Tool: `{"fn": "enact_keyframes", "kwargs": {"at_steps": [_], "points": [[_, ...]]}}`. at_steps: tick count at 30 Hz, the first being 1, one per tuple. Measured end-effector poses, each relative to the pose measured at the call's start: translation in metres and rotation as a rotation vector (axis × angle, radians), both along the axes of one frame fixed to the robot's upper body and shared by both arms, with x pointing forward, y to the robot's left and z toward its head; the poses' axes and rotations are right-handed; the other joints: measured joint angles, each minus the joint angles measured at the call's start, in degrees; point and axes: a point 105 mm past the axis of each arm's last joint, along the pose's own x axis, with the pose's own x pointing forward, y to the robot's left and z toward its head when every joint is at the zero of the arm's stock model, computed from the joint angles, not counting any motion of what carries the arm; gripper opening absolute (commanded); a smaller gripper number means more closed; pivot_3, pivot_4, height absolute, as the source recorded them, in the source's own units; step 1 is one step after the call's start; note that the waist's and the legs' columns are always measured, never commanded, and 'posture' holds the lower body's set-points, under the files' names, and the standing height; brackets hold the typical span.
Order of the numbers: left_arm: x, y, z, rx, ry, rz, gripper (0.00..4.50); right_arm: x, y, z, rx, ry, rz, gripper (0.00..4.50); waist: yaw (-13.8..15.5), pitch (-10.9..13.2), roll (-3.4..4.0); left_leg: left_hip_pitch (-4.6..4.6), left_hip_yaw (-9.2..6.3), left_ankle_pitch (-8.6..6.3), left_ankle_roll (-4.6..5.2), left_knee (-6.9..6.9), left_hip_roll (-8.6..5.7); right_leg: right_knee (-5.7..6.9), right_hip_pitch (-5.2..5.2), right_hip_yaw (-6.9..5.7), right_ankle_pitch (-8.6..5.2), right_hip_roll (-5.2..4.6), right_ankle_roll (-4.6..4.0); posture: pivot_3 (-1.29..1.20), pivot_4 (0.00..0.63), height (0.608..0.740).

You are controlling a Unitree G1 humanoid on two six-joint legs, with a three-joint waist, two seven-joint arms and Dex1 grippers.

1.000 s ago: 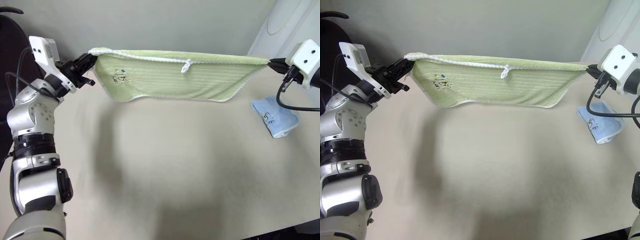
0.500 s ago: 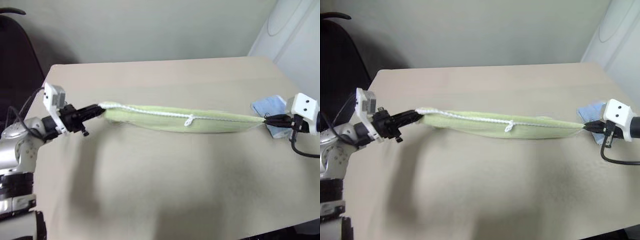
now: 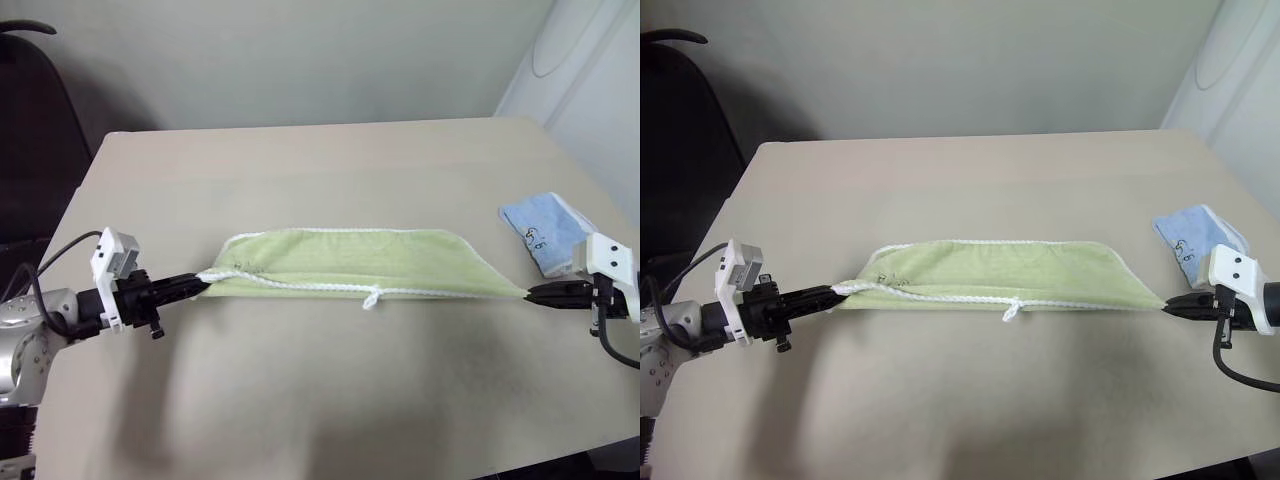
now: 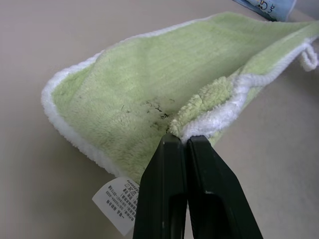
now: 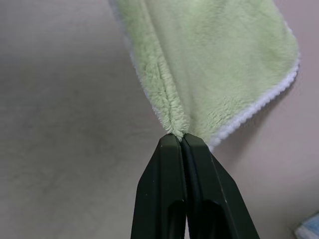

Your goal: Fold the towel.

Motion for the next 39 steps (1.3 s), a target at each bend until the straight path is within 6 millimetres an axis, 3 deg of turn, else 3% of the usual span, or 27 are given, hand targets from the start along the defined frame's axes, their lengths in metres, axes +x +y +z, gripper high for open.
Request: {"fn": "enact_keyframes", "kwargs": {"at_steps": [11, 16, 23, 24, 26, 36, 39], "points": [[0.058, -0.009, 0.013, 0.039, -0.157, 0.110, 0.00, 0.084, -0.002, 0.018, -0.092, -0.265, -0.121, 0.02, -0.02, -0.13, 0.19, -0.07, -0.09, -0.19, 0.31, 0.16, 0.01, 0.02, -0.05, -0.04, 0.22, -0.05, 0.37, 0.00, 0.150, 0.740], [0.080, -0.011, 0.010, 0.075, -0.184, 0.155, 0.00, 0.107, 0.002, 0.009, -0.113, -0.272, -0.150, 0.02, -0.08, -0.13, 0.19, -0.07, -0.09, -0.18, 0.30, 0.16, 0.01, 0.00, -0.07, -0.04, 0.24, -0.08, 0.40, 0.00, 0.150, 0.740], [0.094, -0.014, -0.016, 0.143, -0.145, 0.181, 0.00, 0.127, 0.001, -0.007, -0.132, -0.272, -0.207, 0.02, -0.14, -0.14, 0.21, -0.11, -0.08, -0.18, 0.29, 0.06, 0.01, 0.00, -0.17, -0.04, 0.25, -0.12, 0.41, 0.00, 0.150, 0.740], [0.094, -0.014, -0.017, 0.149, -0.144, 0.184, 0.50, 0.128, 0.002, -0.008, -0.127, -0.271, -0.210, 0.45, -0.14, -0.14, 0.22, -0.12, -0.09, -0.18, 0.29, 0.04, 0.01, -0.01, -0.18, -0.04, 0.25, -0.11, 0.40, 0.00, 0.150, 0.740], [0.097, -0.010, -0.019, 0.167, -0.143, 0.215, 0.97, 0.131, 0.000, -0.012, -0.127, -0.274, -0.231, 0.90, -0.17, -0.14, 0.22, -0.11, -0.08, -0.17, 0.28, 0.02, 0.02, -0.01, -0.18, -0.04, 0.25, -0.11, 0.40, 0.00, 0.150, 0.740], [0.098, 0.002, -0.028, 0.199, -0.124, 0.284, 4.50, 0.133, -0.009, -0.018, -0.108, -0.305, -0.296, 4.40, -0.21, -0.14, 0.22, -0.12, -0.06, -0.17, 0.28, -0.02, 0.02, -0.02, -0.19, -0.04, 0.24, -0.13, 0.37, 0.00, 0.150, 0.740], [0.097, 0.014, -0.023, 0.172, -0.150, 0.356, 4.50, 0.126, -0.018, -0.012, -0.031, -0.322, -0.364, 4.40, -0.17, -0.14, 0.22, -0.13, -0.04, -0.17, 0.27, -0.05, 0.02, -0.05, -0.18, -0.04, 0.22, -0.13, 0.33, 0.00, 0.150, 0.740]]}}
